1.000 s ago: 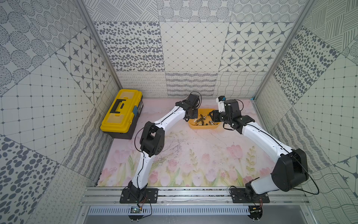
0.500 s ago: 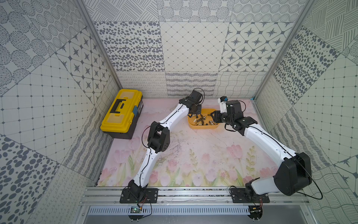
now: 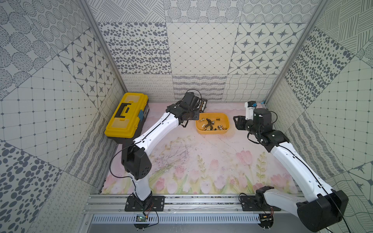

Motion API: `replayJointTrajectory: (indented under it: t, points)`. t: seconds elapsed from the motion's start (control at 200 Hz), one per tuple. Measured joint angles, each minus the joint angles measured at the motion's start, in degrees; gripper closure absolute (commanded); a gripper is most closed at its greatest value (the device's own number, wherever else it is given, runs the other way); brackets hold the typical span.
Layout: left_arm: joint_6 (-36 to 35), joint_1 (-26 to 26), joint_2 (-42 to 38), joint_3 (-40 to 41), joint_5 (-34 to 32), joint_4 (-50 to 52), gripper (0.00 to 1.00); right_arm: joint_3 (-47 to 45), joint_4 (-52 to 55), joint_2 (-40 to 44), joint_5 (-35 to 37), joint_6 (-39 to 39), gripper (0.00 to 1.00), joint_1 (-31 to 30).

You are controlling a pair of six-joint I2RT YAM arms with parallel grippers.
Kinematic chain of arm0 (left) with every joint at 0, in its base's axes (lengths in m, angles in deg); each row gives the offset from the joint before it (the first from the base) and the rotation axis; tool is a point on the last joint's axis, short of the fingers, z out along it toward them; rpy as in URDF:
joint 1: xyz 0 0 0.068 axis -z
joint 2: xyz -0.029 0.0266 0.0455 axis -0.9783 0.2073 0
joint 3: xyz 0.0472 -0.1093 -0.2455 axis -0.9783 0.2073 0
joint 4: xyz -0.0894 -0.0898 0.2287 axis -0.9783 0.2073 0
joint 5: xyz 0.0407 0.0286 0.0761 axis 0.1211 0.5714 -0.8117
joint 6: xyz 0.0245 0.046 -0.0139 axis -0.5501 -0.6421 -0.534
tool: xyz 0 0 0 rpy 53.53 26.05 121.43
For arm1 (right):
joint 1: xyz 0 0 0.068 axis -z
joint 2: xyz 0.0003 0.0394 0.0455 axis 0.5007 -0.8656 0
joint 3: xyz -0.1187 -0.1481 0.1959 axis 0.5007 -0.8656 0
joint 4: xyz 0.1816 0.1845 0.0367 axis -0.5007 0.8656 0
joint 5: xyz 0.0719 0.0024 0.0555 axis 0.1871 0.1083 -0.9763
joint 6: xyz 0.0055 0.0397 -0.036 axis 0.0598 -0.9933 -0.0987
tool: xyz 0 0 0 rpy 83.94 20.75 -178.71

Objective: Put the chess pieces into the storage box
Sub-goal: Reset both arms

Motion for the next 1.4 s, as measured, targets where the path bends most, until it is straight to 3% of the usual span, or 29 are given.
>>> replayJointTrajectory:
  t: [0.075,0.245,0.3,0.45,0.645,0.89,1.14,1.401]
  points:
    - [0.1,-0.1,-10.1,11.0,-2.4,-1.9,0.50,-3.8,-0.5,1.6,0.5,-1.0,0.53,4.3]
    - [0.2,-3.1,-29.9,33.6,-7.5,-4.7,0.41,-15.9,-4.9,4.1,3.1,-1.7,0.47,12.3]
    - [0.1,-4.7,-34.1,39.1,-8.9,-5.2,0.36,-20.2,-8.1,4.4,4.9,-1.2,0.43,13.3]
    - [-1.2,-10.4,-39.9,50.5,-12.2,-8.5,0.36,-28.5,-17.9,3.3,9.7,0.8,0.39,14.6]
    - [-2.9,-17.0,-34.2,54.6,-13.6,-15.8,0.36,-32.9,-33.1,-4.1,12.6,3.8,0.39,16.0]
    - [-7.6,-22.3,-25.9,58.6,-13.2,-29.8,0.35,-36.0,-46.4,-8.0,9.3,7.3,0.39,16.4]
    - [-13.1,-26.2,-17.6,63.6,-8.1,-46.7,0.34,-36.2,-58.2,-17.1,1.7,9.8,0.36,16.4]
    - [-16.2,-29.0,-9.4,62.0,0.3,-56.3,0.34,-35.9,-63.5,-21.6,-5.4,12.9,0.34,15.8]
